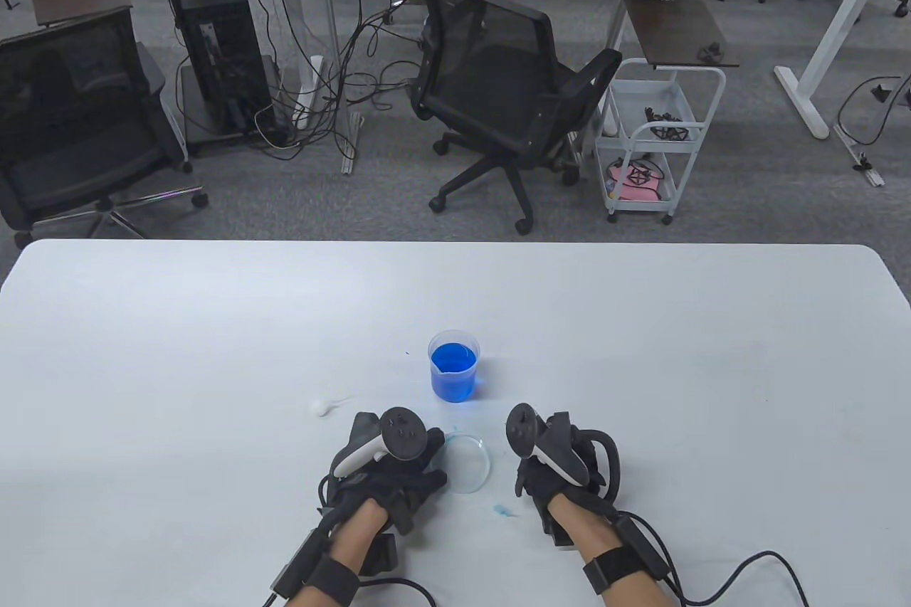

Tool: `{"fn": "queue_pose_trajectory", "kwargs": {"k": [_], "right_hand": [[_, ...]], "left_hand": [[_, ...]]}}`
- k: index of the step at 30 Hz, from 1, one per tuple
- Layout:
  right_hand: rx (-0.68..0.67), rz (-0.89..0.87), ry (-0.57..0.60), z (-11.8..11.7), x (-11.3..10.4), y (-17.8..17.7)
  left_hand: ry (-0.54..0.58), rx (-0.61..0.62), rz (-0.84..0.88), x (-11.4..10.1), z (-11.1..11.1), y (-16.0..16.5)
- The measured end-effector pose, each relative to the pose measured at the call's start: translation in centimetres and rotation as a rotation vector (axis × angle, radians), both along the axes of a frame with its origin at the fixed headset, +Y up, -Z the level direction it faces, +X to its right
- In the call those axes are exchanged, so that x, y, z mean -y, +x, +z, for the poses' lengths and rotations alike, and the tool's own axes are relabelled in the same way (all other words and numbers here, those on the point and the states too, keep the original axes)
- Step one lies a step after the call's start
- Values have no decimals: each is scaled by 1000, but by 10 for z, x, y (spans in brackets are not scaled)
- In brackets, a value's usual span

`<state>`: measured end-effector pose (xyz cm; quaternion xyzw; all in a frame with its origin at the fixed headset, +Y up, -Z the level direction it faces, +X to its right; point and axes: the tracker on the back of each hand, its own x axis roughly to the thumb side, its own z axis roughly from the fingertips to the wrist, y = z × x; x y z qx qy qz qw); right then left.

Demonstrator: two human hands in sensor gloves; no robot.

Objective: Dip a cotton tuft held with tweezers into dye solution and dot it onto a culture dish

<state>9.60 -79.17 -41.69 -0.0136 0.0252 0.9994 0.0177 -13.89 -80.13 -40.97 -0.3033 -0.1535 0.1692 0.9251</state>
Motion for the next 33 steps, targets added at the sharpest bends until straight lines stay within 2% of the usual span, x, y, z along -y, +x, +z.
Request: {"fn": "queue_pose_trajectory", "kwargs": {"k": [3, 6, 9, 12, 14, 17, 19, 22, 26, 30, 33], "right_hand": [[10, -33, -24, 2, -4, 4], [21, -88, 33, 7, -15, 16], [20, -152, 112, 16, -31, 34], [-21, -206, 190, 30, -48, 52], [-37, -214, 271, 46, -62, 66], [-29, -212, 337, 58, -71, 78], [-17, -221, 364, 63, -72, 86], [2, -212, 365, 62, -61, 91], [14, -191, 295, 56, -46, 94], [31, -167, 238, 54, -37, 95], [30, -156, 241, 54, -35, 94]], "left_hand": [[24, 9, 5, 0, 0, 0], [77, 13, 50, -8, 1, -4], [140, -14, 84, -30, 5, -15], [254, -59, 94, -59, 13, -37], [361, -112, 125, -76, 25, -66], [465, -210, 159, -84, 38, -102], [482, -279, 141, -82, 45, -125], [526, -329, 73, -71, 52, -145], [522, -315, 30, -61, 54, -148], [566, -303, 21, -63, 53, -147], [601, -321, 41, -64, 54, -150]]}}
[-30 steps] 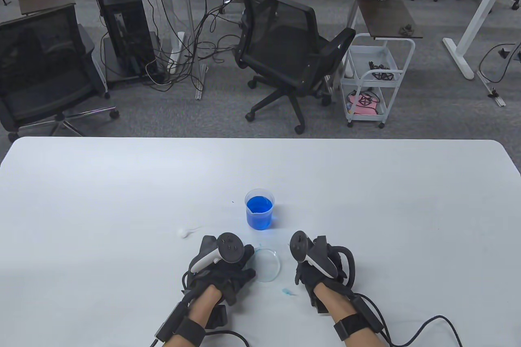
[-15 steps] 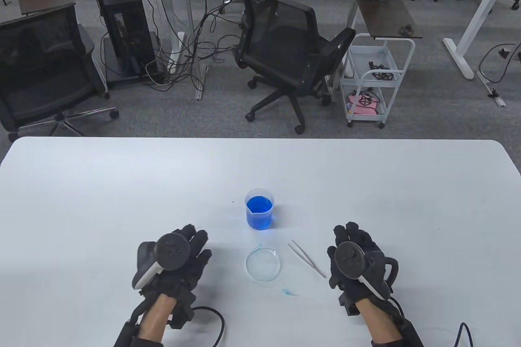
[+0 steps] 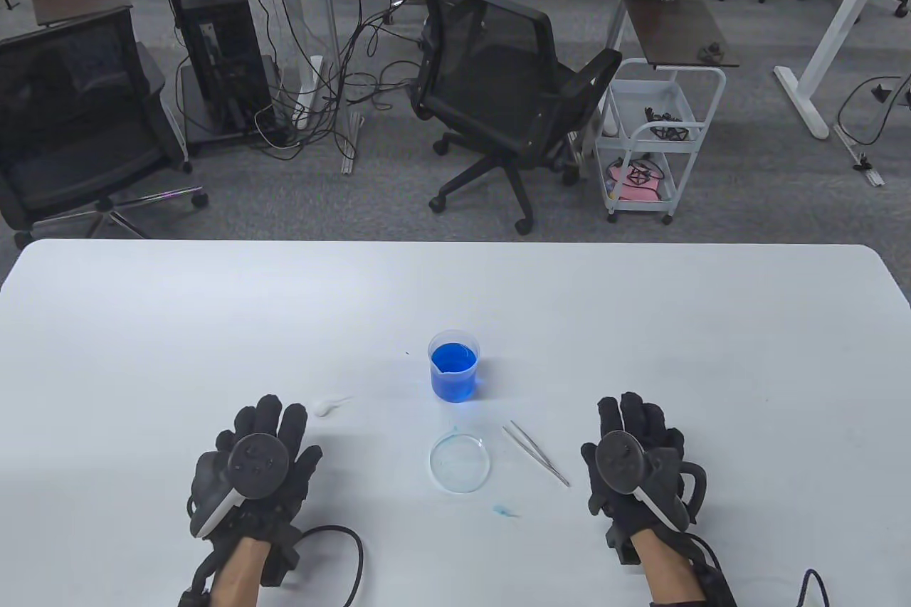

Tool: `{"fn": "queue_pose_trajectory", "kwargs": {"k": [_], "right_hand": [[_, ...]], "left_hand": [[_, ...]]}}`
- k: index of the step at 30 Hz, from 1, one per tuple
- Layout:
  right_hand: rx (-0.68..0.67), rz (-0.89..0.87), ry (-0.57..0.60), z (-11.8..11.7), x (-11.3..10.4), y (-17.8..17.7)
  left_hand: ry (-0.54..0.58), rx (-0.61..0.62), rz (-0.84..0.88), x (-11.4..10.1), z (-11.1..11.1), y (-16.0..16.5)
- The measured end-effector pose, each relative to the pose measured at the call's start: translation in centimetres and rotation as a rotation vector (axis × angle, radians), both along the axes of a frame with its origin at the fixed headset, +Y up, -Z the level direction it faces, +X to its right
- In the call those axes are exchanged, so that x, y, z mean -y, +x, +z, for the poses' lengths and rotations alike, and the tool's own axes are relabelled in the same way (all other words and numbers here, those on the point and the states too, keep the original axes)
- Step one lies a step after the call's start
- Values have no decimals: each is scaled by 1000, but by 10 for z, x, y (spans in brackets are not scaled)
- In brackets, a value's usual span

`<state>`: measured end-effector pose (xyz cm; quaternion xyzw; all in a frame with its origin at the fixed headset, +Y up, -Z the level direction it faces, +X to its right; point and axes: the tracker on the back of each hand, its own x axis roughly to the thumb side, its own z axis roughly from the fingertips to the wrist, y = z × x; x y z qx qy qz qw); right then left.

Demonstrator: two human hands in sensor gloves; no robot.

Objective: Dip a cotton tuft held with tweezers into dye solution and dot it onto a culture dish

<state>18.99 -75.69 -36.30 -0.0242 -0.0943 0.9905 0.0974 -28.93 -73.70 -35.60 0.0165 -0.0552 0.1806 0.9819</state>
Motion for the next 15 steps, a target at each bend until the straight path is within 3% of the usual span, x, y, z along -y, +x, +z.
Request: {"fn": "queue_pose_trajectory", "kwargs": {"k": [15], "right_hand": [[-3, -16, -27, 2, -2, -4]], "left_hand": [[-61, 0, 21, 10, -3, 1]]}}
